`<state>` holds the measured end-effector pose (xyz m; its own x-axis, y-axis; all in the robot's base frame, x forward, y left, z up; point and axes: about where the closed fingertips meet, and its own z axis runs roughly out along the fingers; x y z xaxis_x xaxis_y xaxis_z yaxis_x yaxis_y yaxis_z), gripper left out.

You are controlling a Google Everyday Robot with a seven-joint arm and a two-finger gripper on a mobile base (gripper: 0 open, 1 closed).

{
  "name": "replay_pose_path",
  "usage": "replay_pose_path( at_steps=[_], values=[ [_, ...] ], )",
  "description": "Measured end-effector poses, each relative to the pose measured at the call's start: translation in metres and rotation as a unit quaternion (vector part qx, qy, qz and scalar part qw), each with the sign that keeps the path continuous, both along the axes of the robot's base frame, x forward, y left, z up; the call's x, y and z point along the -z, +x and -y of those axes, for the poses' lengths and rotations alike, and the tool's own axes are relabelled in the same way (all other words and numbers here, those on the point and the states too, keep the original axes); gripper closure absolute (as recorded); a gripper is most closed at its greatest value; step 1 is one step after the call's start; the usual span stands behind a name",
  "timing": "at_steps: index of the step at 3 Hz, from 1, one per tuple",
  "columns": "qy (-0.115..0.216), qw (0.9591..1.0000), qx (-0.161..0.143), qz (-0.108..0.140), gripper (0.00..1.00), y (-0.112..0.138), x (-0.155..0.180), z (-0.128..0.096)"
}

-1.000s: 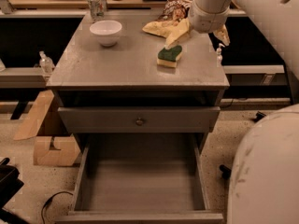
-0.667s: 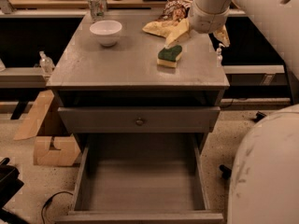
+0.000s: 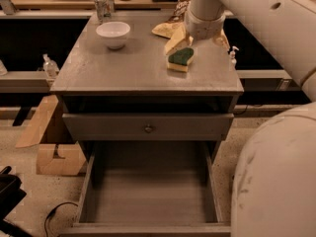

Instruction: Place sponge into middle drawer

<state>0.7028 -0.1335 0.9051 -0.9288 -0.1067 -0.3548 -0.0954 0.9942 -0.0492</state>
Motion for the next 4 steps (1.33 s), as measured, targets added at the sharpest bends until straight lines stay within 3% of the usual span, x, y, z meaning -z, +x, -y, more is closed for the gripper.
replay_pose_path(
  at_steps=[1, 3, 4],
  values=[
    [-0.018, 0.9998, -0.005, 0.012, 0.0, 0.016, 0.024, -0.043],
    [-0.001, 0.9991, 0.009, 0.041, 0.0, 0.037, 0.044, -0.068],
    [-0.004, 0.9963, 0.021, 0.083, 0.0, 0.072, 0.043, -0.077]
  ],
)
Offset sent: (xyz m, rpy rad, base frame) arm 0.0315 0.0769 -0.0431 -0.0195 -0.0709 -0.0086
